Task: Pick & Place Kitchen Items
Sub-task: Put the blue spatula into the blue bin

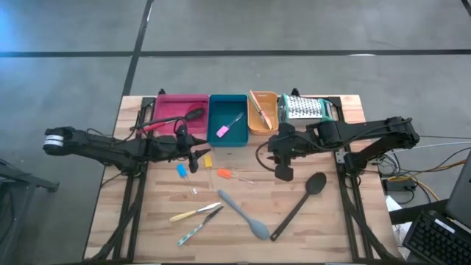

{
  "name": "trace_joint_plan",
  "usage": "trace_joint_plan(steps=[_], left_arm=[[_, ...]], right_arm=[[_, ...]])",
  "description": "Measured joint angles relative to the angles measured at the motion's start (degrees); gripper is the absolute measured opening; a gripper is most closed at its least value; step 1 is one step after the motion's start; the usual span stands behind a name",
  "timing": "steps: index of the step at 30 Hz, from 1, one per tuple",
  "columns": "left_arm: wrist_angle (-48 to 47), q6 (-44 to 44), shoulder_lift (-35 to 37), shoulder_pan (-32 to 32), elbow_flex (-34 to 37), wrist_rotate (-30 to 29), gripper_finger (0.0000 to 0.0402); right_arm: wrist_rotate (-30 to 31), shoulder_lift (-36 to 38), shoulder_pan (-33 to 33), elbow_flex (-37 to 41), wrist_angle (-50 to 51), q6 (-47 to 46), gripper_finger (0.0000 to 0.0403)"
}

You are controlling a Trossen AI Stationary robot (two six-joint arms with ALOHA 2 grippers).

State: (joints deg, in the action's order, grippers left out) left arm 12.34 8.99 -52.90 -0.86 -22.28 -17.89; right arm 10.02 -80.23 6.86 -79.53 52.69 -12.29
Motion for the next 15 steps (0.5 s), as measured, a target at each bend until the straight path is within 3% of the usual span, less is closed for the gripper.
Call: trace_joint_plan(steps=[15], left_arm=[[0.0,0.0,0.0,0.0,0.0,0.0,0.0172]], right_arm=[[0.0,0.0,0.0,0.0,-0.6,-0.8,0.0153]])
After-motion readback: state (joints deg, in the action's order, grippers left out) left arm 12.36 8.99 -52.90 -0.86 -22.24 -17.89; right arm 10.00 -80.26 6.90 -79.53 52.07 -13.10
